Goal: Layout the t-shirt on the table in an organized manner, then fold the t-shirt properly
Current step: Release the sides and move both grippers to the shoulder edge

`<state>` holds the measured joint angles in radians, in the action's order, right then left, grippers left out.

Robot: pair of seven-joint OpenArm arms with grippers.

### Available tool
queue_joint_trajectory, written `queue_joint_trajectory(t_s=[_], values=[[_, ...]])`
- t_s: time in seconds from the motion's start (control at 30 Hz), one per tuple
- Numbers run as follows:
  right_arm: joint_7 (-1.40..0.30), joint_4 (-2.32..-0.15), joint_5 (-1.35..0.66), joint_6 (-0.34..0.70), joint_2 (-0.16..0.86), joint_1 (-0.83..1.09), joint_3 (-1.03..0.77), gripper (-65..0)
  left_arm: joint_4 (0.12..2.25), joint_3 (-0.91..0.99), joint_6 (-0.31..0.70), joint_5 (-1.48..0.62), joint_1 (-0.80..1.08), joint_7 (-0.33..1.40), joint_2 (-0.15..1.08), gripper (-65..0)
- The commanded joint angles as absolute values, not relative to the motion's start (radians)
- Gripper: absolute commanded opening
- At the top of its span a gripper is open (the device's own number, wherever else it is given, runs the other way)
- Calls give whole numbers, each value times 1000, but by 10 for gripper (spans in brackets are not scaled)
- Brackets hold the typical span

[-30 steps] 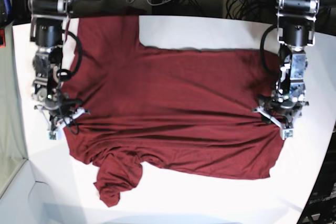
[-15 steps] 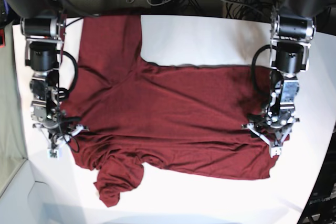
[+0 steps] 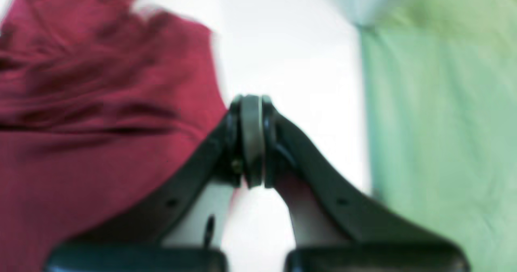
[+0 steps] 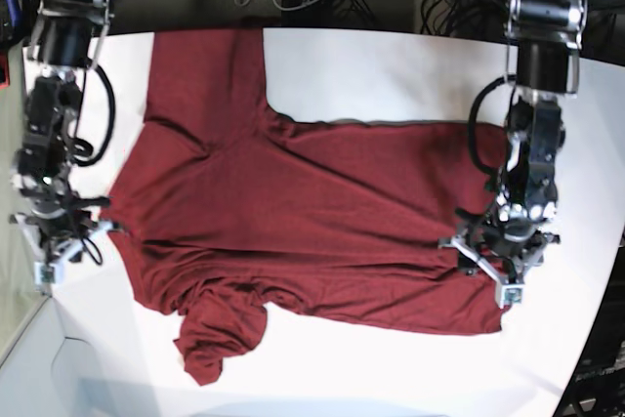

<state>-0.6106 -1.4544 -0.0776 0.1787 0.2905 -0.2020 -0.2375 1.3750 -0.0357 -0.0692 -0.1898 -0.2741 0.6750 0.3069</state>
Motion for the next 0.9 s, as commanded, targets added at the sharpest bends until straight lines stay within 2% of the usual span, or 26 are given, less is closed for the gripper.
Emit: queue_joint_trajectory(t_s=[0.0, 0.2, 0.47, 0.67, 0.87], values=[[-607, -1509, -85, 177, 292, -199, -255, -650, 1454, -33, -68, -193, -269, 671, 308, -298], [-677, -1748, -85, 179, 220, 1, -403, -650, 1753, -41, -67, -193, -30, 773, 283, -298], [-690, -1920, -85, 180, 97, 234, -427, -650, 1929, -51, -67, -194, 194, 860, 251, -298], [-691, -2002, -82, 363, -18, 346, -427, -650, 1952, -225, -67, -193, 239, 891, 209, -298], [-691, -2005, -81, 433, -137, 441, -424, -650, 1940, -371, -67, -191, 209, 891, 208, -298]])
